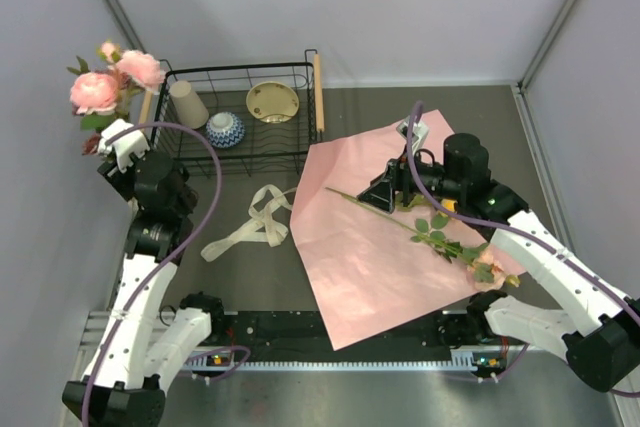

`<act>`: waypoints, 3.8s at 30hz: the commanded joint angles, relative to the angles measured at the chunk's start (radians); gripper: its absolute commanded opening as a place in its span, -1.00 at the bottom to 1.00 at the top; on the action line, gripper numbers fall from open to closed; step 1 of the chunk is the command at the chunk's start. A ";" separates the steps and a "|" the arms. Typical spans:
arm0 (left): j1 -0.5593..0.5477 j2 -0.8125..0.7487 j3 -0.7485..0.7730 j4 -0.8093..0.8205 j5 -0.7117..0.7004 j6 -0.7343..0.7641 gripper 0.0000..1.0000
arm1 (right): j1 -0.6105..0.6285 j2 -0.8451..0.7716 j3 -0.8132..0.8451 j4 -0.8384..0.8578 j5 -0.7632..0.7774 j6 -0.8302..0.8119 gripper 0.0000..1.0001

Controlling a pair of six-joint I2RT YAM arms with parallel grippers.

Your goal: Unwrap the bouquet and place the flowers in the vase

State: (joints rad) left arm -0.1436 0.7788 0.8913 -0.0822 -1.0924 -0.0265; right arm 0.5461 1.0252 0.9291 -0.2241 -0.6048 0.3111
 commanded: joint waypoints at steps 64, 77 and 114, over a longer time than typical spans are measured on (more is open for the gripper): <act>-0.998 0.490 0.325 -0.301 1.000 0.212 0.85 | -0.253 -0.161 -0.575 -0.181 0.699 1.206 -0.08; -1.011 0.384 0.253 -0.284 0.953 0.201 0.85 | -0.258 -0.254 -0.622 -0.236 0.883 1.299 -0.17; -0.659 0.212 0.210 -0.094 1.421 -0.193 0.96 | -0.259 -0.436 -0.297 0.080 0.472 0.432 -1.00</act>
State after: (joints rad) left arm -0.8524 0.9581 1.0973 -0.2554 0.0399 -0.0792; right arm 0.2913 0.5541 0.5415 -0.4644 0.1841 1.0966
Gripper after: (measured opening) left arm 0.985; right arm 0.012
